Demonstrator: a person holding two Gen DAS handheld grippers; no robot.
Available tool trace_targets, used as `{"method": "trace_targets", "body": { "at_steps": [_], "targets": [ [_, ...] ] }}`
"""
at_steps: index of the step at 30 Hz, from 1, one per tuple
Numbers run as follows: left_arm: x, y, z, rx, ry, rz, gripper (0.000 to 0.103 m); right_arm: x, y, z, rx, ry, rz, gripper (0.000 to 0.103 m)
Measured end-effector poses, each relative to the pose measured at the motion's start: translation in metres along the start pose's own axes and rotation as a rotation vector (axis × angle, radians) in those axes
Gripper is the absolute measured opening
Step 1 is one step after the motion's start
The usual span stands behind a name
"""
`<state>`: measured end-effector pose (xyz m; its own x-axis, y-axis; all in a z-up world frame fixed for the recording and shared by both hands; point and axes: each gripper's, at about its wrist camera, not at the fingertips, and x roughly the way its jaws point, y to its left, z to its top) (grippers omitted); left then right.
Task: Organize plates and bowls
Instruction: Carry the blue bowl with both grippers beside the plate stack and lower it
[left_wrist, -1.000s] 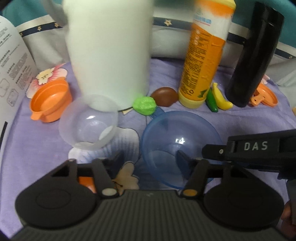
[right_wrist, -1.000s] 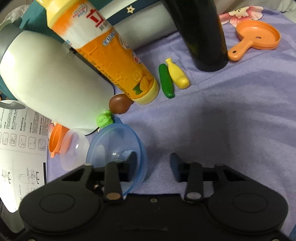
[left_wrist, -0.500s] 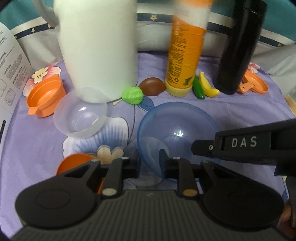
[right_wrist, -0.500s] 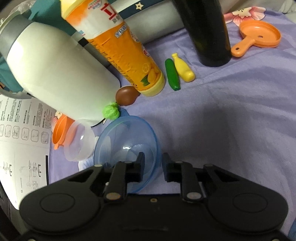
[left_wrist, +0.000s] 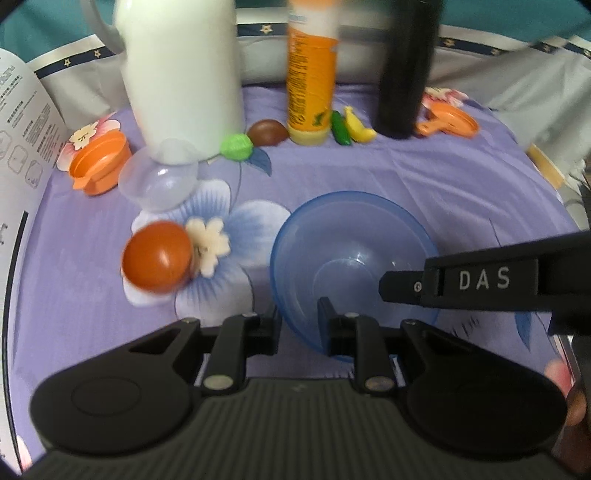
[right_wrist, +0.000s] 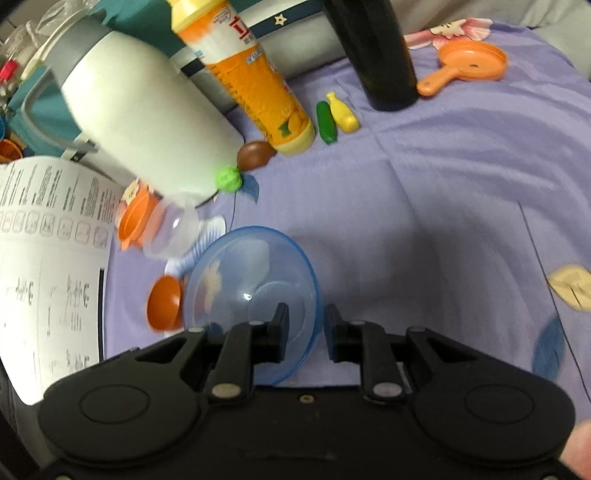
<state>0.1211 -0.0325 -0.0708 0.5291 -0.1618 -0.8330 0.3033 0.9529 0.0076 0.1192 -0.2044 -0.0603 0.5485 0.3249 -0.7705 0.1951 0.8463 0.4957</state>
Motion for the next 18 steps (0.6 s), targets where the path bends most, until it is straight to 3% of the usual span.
{"method": "trace_targets", "body": {
  "at_steps": [18],
  "targets": [
    [-0.071,-0.005,-0.074,0.014,0.014,-0.035,0.02,-0.072,0.004,-0.087,-0.078,0.017,0.002,0.021]
  ]
}}
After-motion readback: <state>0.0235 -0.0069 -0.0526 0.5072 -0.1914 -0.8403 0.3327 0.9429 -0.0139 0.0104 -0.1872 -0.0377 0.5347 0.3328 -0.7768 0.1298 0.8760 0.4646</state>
